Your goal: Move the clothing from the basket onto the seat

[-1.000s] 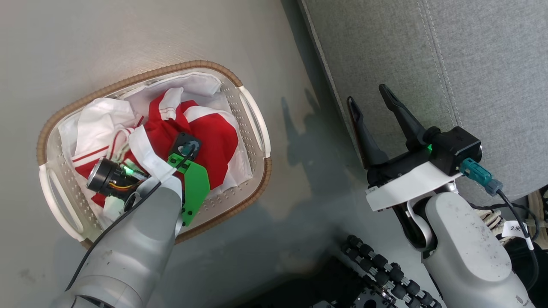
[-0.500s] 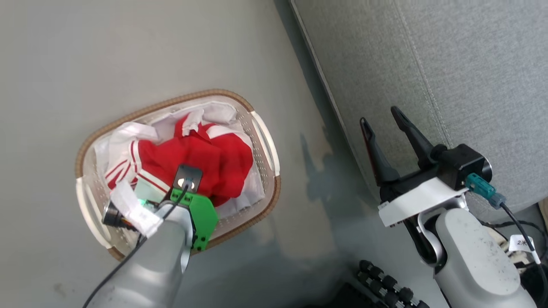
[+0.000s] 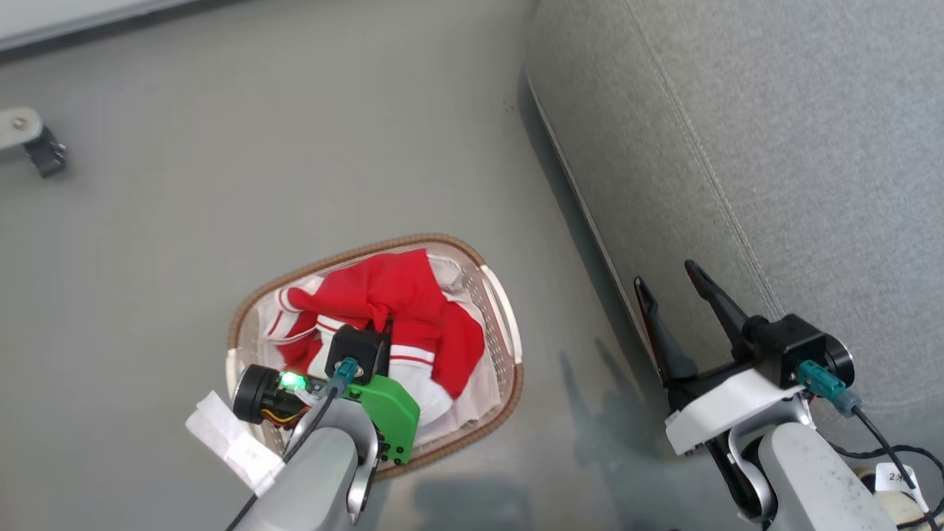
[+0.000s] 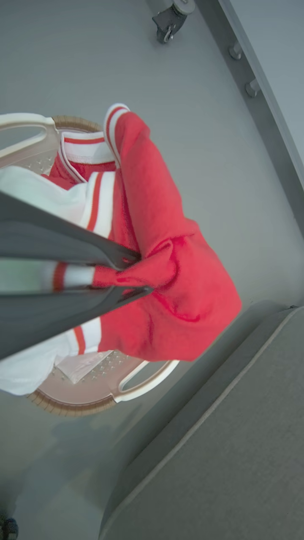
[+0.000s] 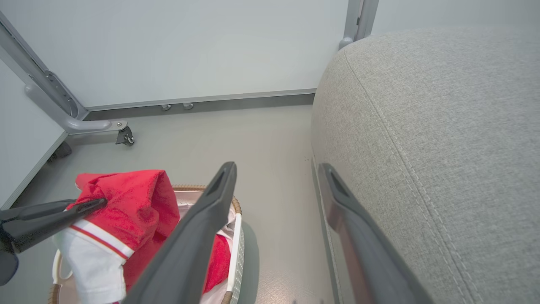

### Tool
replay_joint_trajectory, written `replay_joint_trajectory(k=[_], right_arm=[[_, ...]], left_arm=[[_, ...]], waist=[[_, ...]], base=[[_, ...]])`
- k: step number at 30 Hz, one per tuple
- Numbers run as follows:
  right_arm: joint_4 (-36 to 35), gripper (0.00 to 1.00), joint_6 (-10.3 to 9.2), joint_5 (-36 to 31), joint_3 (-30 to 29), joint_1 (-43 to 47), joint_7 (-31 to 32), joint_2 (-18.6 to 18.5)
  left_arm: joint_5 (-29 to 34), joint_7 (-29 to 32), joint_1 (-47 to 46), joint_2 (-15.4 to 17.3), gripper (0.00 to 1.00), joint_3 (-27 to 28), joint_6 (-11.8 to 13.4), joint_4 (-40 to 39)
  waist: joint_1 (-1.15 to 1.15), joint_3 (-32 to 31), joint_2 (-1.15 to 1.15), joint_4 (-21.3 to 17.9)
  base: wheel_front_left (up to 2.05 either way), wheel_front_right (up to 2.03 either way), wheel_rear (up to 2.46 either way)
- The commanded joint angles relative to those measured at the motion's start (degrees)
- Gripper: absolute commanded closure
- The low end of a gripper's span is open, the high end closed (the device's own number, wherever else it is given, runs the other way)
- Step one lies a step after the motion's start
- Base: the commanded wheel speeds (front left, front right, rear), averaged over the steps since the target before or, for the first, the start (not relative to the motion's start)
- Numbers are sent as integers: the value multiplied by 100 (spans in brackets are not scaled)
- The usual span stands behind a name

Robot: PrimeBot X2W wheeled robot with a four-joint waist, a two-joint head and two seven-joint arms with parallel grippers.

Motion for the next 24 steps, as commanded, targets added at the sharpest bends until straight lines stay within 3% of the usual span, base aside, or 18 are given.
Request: replay_joint_trajectory(k=[1,6,14,19,24], right_arm=[[18,0,-2,-47,-6,131,-10,-17],[13,0,-2,-126,-18,366,-10,-5],[6,0,-2,-241,-58,730,-10,-3],[29,0,-2,-287,-7,919,-10,-15],[68,0,-2,-309,63,1075,-10,2]], left_arm=[[98,-17,259,90,100,104,-13,-292],[373,-20,715,85,100,628,-101,-1495],[715,-19,1225,3,100,1327,-502,-2888],[661,-20,1317,-27,100,1554,-684,-3422],[327,-20,1291,-29,100,1430,-804,-3948]], waist=[[0,-618,0,409],[0,-996,0,587],[0,-1556,0,783],[0,-1793,0,846],[0,-1970,0,875]], base=[[0,0,0],[0,0,0],[0,0,0],[0,0,0],[0,0,0]])
